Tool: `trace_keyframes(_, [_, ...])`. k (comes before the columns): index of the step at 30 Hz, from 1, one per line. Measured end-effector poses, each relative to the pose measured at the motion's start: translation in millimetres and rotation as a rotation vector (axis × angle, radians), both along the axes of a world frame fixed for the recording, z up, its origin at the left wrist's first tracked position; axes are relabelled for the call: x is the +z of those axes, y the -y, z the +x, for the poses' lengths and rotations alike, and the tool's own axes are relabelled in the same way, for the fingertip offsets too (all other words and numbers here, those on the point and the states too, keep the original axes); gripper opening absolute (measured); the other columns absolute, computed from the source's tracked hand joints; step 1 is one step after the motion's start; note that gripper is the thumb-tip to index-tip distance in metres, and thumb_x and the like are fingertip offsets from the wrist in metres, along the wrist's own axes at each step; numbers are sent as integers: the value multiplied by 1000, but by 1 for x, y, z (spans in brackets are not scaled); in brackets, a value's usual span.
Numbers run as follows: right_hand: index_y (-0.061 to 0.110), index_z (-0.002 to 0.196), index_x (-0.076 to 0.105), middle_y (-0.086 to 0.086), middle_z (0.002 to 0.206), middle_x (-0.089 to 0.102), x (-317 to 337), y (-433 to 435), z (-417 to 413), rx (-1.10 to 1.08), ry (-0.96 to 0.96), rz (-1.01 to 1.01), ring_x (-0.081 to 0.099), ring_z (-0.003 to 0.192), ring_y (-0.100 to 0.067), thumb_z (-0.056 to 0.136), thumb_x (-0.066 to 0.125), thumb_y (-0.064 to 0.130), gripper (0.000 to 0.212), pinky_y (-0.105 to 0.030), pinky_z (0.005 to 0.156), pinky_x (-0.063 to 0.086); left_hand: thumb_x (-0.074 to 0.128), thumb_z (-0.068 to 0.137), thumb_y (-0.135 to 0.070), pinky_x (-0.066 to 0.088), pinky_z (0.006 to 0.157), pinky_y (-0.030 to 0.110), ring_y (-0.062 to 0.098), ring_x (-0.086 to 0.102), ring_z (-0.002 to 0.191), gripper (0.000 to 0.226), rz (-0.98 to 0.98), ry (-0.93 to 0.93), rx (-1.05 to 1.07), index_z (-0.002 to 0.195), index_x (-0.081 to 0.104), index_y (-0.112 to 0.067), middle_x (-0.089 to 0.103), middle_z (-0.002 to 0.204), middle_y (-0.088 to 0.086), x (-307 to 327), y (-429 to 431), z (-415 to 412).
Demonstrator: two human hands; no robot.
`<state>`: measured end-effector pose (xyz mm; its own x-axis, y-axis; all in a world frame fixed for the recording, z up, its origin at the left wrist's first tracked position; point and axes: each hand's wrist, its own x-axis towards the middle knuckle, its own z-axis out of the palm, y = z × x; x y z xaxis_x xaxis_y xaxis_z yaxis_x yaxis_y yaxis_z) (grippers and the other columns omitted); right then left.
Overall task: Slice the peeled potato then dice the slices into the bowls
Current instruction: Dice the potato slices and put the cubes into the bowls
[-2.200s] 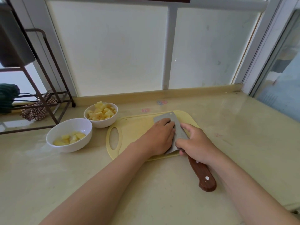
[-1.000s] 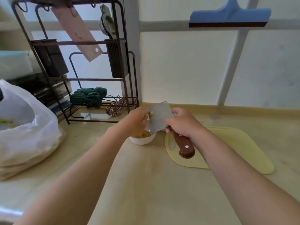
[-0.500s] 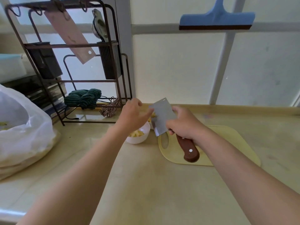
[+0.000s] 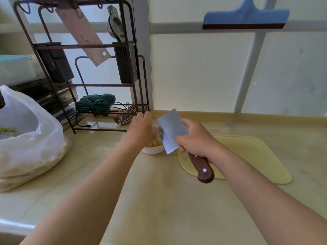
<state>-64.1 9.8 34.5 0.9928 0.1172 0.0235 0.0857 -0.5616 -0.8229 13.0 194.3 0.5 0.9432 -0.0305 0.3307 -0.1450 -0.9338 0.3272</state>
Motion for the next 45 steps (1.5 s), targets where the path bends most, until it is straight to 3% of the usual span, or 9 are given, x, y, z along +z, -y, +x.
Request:
trace_keyframes(3, [33,121,50,-4,97,69,3,14,-1,-30,8,12,63,52,-5,87,54,7,43,-21,48,42,51,87,-6,46,89,40,30,47,108,37,-3,-33,6,124,47,-8,47,120,12,0,-2,-1])
trace_keyframes(8, [35,123,50,-2,76,68,12,62,-18,-142,32,21,49,37,0,89,57,3,48,-15,36,32,46,89,-4,48,93,37,25,52,107,35,-84,55,-72,122,56,-8,52,120,10,11,11,-10])
trace_keyframes(12, [30,128,53,0,61,66,0,115,-34,-309,-47,128,51,39,-4,90,63,9,44,-22,45,33,45,93,-8,50,89,36,21,59,101,27,-352,114,-208,113,63,-10,62,109,3,22,59,-41])
trace_keyframes(18, [18,137,53,-5,54,57,-30,152,-58,-380,-149,470,44,34,-13,97,58,0,44,-18,35,31,45,99,-29,56,85,41,31,65,97,31,-1609,-631,-122,115,51,-2,62,108,18,5,165,-71])
trace_keyframes(23, [28,133,50,-8,63,62,-43,170,-68,-397,-116,423,51,40,-13,91,61,-1,52,-25,41,35,37,101,-43,51,96,49,41,62,113,64,-1911,-1027,-357,137,37,10,58,127,29,-9,197,-80])
trace_keyframes(27, [32,131,51,-3,58,65,-53,185,-70,-416,-100,400,54,44,-15,88,63,0,55,-28,44,39,40,101,-39,51,95,51,43,64,110,62,-1858,-1056,-349,135,38,13,59,125,32,-9,197,-74])
trace_keyframes(31, [28,141,49,-9,71,67,-60,195,-66,-448,-104,387,59,53,-17,86,63,0,63,-29,46,42,43,101,-27,54,93,47,39,66,100,40,-1695,-842,-172,117,52,9,65,109,27,-7,189,-71])
trace_keyframes(37, [28,139,46,-8,78,65,-59,193,-73,-418,-119,202,55,41,-11,88,53,2,58,-18,37,37,49,83,-17,54,76,41,25,62,78,13,-841,-388,-108,80,61,-13,65,84,5,-29,163,-68])
trace_keyframes(45, [28,124,50,-5,85,67,-69,169,-73,-374,-152,49,65,45,-17,86,50,14,41,-22,43,42,53,80,-10,51,97,34,21,64,107,37,-811,-426,-130,114,68,-16,68,111,0,-40,174,-82])
